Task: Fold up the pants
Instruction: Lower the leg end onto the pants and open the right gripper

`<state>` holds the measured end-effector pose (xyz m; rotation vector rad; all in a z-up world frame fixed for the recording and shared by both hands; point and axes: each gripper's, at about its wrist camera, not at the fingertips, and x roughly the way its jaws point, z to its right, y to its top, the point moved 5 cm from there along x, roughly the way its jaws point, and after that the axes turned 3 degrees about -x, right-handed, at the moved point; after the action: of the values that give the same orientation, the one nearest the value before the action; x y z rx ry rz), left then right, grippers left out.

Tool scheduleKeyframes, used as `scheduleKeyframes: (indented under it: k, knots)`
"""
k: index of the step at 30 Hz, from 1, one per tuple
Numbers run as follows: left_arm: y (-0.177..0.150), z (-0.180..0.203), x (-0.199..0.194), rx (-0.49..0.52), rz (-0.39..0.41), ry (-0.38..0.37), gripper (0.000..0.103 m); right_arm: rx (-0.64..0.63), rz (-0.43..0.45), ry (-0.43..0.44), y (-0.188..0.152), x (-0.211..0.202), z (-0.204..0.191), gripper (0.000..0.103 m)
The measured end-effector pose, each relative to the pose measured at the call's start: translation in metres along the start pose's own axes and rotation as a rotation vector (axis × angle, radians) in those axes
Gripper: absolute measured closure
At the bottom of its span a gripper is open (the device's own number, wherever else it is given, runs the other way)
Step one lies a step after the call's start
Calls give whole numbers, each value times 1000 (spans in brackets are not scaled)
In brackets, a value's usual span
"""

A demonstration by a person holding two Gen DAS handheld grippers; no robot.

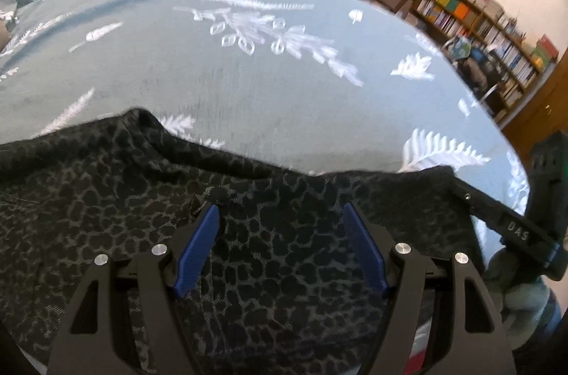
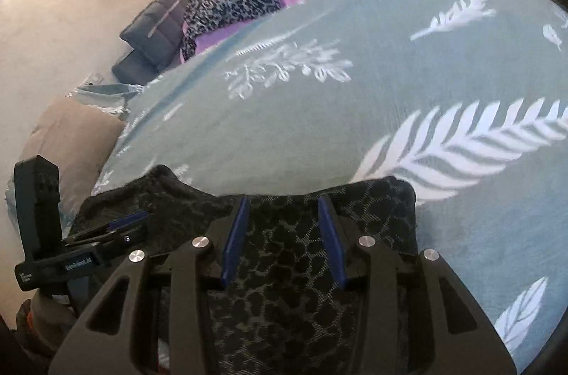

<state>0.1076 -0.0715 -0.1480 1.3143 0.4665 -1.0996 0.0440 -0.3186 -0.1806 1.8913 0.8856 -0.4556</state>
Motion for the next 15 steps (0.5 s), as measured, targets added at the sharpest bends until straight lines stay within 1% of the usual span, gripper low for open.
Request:
scheduleKeyframes:
  k: [2, 5, 7, 10, 12, 15]
  knots:
    - [-5, -2, 7, 21, -4, 12, 31, -5, -8, -4, -6, 8, 3, 61]
    - [-10, 3, 9, 77, 13, 34, 31, -33, 9, -19, -12, 11, 2, 61]
    - [-12, 2, 10, 84, 18, 32, 31, -47, 7, -24, -12, 11, 1, 61]
    - [-12, 0, 6, 58, 19, 17, 31, -33, -4, -20, -11, 11, 3, 61]
    - [-11, -5, -2, 26, 20, 9, 31, -29, -6, -33, -9, 7, 0, 61]
    - [-10, -17, -18, -25, 45, 26, 31, -29, 17, -47, -4, -3, -7, 61]
